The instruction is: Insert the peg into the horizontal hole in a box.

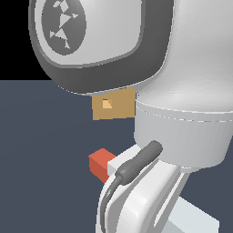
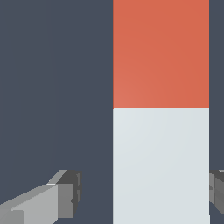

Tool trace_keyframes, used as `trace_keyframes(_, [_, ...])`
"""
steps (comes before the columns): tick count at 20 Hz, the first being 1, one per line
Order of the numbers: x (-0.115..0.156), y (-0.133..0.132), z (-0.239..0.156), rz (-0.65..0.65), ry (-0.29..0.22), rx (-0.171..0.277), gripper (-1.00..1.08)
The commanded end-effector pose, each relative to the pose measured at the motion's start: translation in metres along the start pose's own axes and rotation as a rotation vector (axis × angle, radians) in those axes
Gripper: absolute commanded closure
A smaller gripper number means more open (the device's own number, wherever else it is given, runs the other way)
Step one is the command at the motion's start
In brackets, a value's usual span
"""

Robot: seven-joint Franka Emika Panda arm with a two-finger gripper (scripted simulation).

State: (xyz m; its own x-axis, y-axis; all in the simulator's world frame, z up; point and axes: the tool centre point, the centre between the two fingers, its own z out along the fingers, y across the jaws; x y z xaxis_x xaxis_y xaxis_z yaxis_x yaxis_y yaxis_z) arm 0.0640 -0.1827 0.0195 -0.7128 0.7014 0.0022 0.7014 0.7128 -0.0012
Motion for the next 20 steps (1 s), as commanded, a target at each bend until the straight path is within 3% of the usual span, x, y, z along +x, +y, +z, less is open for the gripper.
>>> trace_keyframes(1, [-0.0016, 0.0005, -0.0003, 0.001, -0.002, -0.001, -0.92])
trace_keyframes(2, [-0.0017, 0.0006, -0.0006, 0.001, -0.002, -0.001, -0.92])
trace_keyframes(3, [-0.0017, 0.0006, -0.0006, 0.001, -0.002, -0.001, 1.08])
trace_keyframes(20, [0.006, 0.002, -0.0016, 0.015, -0.001, -0.001, 1.08])
